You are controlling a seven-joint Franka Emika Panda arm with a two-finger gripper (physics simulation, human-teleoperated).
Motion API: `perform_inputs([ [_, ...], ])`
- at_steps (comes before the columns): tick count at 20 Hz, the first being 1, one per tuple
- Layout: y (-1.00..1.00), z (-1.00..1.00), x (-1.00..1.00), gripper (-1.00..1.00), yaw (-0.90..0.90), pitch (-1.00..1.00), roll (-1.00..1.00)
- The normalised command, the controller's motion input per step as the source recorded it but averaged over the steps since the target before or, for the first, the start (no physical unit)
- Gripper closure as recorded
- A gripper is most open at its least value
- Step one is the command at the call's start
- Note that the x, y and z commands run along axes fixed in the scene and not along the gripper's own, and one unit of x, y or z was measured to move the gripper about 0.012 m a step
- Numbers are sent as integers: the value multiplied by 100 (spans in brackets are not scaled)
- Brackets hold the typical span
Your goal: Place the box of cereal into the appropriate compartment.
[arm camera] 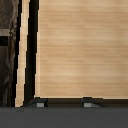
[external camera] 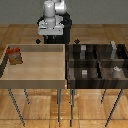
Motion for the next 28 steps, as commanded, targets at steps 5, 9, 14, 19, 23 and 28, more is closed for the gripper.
perform_inputs([
  [5, -20, 0, 0, -100, 0, 0, 0],
  [9, -75, 0, 0, -100, 0, 0, 0],
  [14, -100, 0, 0, -100, 0, 0, 0],
  [19, -60, 0, 0, -100, -12, 0, 0],
  [23, 0, 0, 0, -100, -90, 0, 0],
  [28, 0, 0, 0, -100, -94, 0, 0],
])
